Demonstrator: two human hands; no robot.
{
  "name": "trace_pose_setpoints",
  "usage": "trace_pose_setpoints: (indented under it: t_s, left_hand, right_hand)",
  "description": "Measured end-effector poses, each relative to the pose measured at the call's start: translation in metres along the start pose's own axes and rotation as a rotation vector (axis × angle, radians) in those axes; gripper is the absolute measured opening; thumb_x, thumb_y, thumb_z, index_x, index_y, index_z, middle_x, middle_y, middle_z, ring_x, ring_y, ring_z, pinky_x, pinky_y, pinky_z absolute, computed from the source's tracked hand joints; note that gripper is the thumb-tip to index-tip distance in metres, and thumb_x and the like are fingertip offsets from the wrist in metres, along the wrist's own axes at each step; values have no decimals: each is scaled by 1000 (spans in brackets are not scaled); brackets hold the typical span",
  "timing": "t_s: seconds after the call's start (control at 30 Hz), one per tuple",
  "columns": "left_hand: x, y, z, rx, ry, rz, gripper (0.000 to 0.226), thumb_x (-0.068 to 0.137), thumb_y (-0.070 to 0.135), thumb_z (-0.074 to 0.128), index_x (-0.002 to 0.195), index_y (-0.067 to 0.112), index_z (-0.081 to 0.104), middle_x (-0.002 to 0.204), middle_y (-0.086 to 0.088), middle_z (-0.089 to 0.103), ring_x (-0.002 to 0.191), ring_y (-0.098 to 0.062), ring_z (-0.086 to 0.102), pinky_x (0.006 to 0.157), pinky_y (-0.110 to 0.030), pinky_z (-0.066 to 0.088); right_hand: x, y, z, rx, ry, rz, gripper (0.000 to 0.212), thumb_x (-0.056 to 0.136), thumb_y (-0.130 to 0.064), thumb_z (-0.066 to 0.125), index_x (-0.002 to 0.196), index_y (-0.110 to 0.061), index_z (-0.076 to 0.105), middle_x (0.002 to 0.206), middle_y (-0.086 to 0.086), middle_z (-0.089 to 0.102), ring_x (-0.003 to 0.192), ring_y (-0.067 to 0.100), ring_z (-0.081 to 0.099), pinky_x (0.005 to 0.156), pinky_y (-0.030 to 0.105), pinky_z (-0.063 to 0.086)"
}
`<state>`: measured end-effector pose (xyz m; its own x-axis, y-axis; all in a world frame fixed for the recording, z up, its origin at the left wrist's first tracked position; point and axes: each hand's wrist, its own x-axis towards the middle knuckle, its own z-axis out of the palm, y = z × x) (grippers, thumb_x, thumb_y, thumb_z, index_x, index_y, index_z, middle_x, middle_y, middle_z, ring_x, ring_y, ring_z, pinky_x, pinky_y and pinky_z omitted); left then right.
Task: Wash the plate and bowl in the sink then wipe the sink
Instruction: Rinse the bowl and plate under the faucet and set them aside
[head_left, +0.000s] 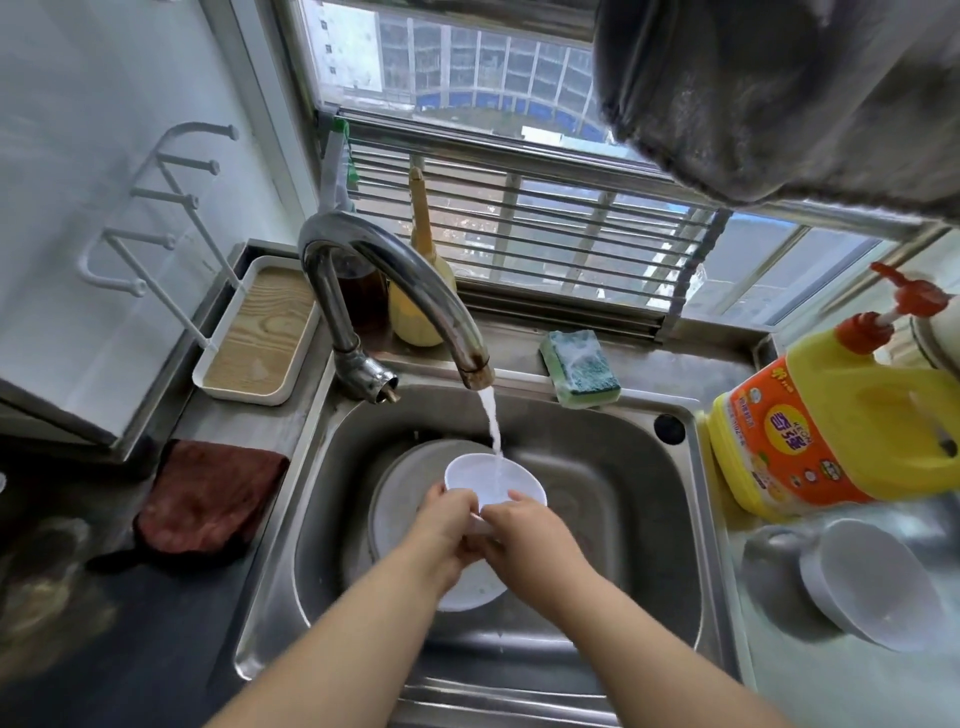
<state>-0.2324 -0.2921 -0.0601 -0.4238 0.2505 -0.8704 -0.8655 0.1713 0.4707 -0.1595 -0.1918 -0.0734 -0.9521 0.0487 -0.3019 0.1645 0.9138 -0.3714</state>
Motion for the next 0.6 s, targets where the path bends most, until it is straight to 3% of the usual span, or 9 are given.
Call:
trace_pose_setpoints:
  t_s: [0.07,0.1,0.17,0.27,0.3,0.4,0.47,0.53,0.6]
  left_hand:
    - [7,2,-7,52,-20,1,48,83,-5,35,128,9,42,102,-21,56,78,-34,60,60,-42,56]
    - [11,3,-15,95,-63,-14,45,84,-3,37,126,8,42,111,-23,55,91,-38,60,70,-48,57]
    - [10,6,-20,81,-102,-51,43,84,1,41,126,8,43,113,-24,54,99,-39,59,77,-52,56]
    - [3,-1,-2,-63,-76,35,45,83,2,39,123,20,45,104,-18,53,89,-34,56,70,-45,55]
    - [1,1,0,-53,-80,42,43,83,3,39,122,20,46,101,-17,54,85,-33,56,68,-42,54]
    - [0,10,-15,137,-144,-82,33,87,24,47,116,10,54,94,-17,64,82,-32,65,75,-39,51]
    - [4,10,-22,193,-184,-142,51,86,52,46,111,10,60,96,-14,68,94,-30,64,84,-41,44]
    - [12,4,-17,80,-203,-100,73,83,74,36,115,14,61,108,-12,67,106,-27,58,98,-47,33]
    - [13,0,-9,-74,-207,-42,78,83,77,27,122,19,61,113,-9,67,110,-25,54,103,-44,27]
  right_hand:
    - [-6,20,1,-126,72,-114,50,79,-54,41,83,-14,70,86,3,72,96,23,65,113,39,32]
    - [-9,33,1,-180,123,-157,42,76,-54,52,82,-18,72,85,-1,73,94,18,67,112,45,31]
    - [-10,39,1,-148,95,-182,20,73,-37,72,76,-17,71,79,1,72,92,20,68,111,42,28]
    - [-2,11,2,131,66,-46,13,82,-14,60,71,-16,53,70,8,61,82,29,56,99,30,39]
    - [-1,9,4,210,118,-42,16,81,-15,59,69,-17,49,66,5,55,74,26,50,89,30,40]
    - [-7,27,2,274,348,-58,36,72,-47,65,63,-17,49,62,-4,51,66,16,45,77,26,36]
    - [-7,23,-3,420,362,-3,48,70,-56,64,64,-11,50,65,-4,49,64,13,43,65,24,35]
    - [-7,7,-11,678,355,141,58,66,-63,63,69,-6,52,66,3,53,63,13,48,60,30,42]
    - [-5,-1,-18,1068,372,332,65,61,-65,67,80,-3,61,76,12,64,70,23,61,67,45,52]
